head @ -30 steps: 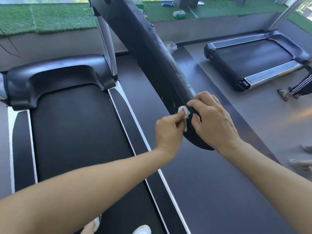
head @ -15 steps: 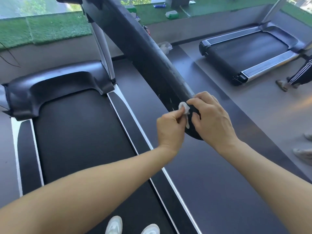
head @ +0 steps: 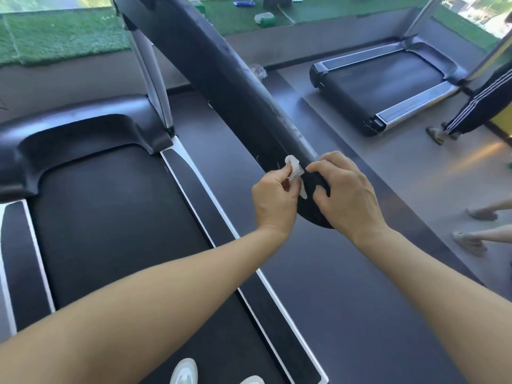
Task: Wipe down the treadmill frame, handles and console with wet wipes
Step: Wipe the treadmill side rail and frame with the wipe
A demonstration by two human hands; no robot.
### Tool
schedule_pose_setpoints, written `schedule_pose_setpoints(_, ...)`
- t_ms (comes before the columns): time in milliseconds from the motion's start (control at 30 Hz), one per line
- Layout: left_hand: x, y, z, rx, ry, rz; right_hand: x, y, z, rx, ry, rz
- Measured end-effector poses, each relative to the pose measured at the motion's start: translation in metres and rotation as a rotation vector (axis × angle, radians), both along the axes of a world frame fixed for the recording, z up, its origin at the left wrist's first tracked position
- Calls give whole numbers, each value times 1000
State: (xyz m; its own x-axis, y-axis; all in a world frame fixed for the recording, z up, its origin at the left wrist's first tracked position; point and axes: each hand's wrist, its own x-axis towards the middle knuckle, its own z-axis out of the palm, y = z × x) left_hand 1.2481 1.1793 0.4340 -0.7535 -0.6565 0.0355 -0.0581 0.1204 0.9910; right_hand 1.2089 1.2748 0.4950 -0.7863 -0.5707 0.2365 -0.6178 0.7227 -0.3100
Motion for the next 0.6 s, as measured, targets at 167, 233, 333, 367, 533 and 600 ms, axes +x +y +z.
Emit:
schedule_pose_setpoints(167, -1, 9, -8, -68, -38, -7, -2, 1, 0, 19, 0, 6)
schedule_pose_setpoints(233, 8, 23, -13, -70, -37, -51, -3, 3, 0, 21, -4, 19)
schedule_pose_setpoints(333, 18, 39, -15, -47, -31, -67, -5, 7, 0, 30, -16, 56)
schedule_pose_setpoints(367, 18, 40, -13, -21, -32, -52, -6, 9, 0, 34, -22, 63)
schedule_pose_setpoints(533, -12, 12, -6, 15, -54, 122, -6, 21, 2, 63, -30, 104)
schedule_pose_setpoints(600, -27, -8, -5, -5, -115, 184, -7, 22, 1, 60, -22, 111)
